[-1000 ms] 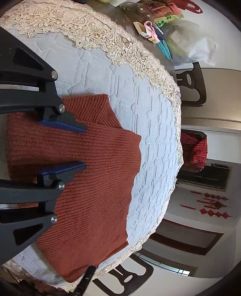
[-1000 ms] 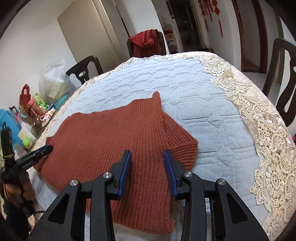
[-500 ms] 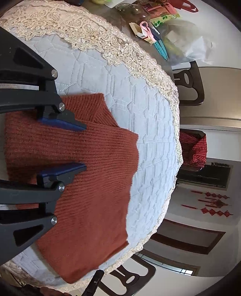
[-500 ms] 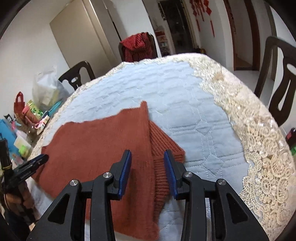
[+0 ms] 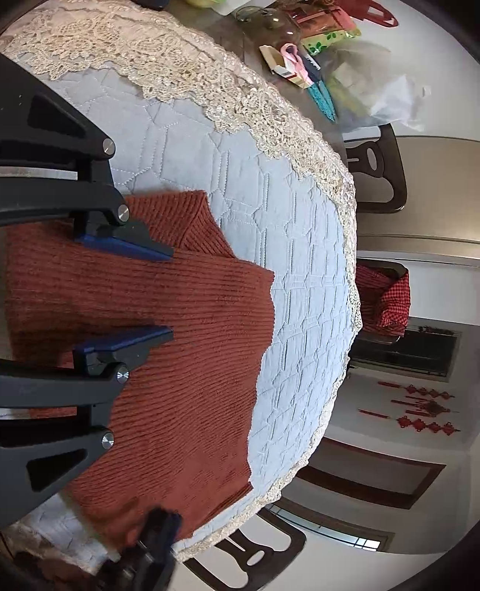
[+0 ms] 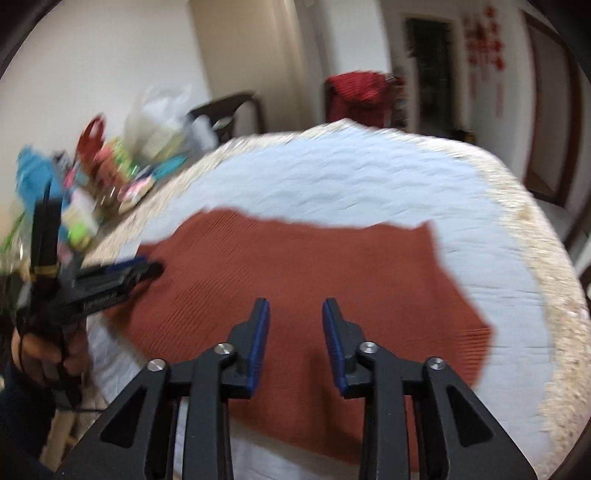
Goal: Fold small clothes
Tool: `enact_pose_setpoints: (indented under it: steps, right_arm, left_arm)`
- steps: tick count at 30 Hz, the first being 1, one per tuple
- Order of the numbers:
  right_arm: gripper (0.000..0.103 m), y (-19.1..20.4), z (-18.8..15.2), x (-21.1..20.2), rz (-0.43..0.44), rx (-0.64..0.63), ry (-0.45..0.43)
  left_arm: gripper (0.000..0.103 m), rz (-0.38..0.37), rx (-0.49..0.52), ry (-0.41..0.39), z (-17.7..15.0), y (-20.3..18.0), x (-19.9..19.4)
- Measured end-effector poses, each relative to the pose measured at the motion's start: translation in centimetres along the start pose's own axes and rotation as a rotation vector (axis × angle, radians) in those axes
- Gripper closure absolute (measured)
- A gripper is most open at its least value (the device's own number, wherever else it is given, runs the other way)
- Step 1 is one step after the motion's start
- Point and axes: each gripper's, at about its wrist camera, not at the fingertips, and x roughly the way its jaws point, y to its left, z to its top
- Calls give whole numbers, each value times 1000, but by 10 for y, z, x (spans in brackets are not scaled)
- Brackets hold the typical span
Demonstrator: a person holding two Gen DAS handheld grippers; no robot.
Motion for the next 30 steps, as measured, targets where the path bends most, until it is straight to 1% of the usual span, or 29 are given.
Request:
enact_pose_setpoints:
  steps: [2,4,6,11,13,16,21,23,30]
  right_arm:
    - [83,9,-1,11,33,-16,19]
    - [85,13,0,19,31,-26,31]
    - [85,14,3,30,22,-31,57]
    - [86,15,16,35,14,-21,60]
    - [86,16,16,34,15,-22,57]
    - [86,18,13,43,4,-39,74]
    - [86,17,13,33,37,-6,68]
    - [86,22,7,26,60,-19,64]
    - [86,35,-14,10,65,-62,57]
  left_arm:
    - [64,0,3,0,-2,-1,-1]
    - [63,1,10,-2,-4,-2,-1]
    - [63,-3,7,-1,-4,-2,-1]
    - [62,-5,6,4,-4,-3,0]
    - [61,-4,7,5,-4,-3,0]
    - [61,-4,7,5,-5,-3,0]
    - [61,-4,6,5,-4,-3,0]
    - [61,-4,4,4,-5,-3,0]
    - [61,1,6,4,-5,-2,0]
